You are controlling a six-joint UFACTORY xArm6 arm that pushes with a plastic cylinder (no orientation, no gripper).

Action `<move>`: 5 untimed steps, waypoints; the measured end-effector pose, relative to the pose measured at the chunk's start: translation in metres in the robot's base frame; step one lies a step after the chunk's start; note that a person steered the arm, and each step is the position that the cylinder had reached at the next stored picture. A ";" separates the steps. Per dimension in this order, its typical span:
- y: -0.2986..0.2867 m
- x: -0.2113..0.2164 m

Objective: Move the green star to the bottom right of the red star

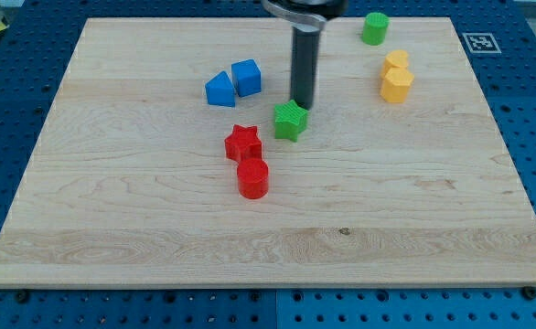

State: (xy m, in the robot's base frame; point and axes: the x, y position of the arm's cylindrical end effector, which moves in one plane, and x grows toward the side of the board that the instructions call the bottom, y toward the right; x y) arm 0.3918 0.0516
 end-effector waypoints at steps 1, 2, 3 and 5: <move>0.003 0.007; -0.002 -0.020; -0.036 -0.025; -0.023 -0.014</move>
State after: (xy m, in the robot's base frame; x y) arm 0.3777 0.0282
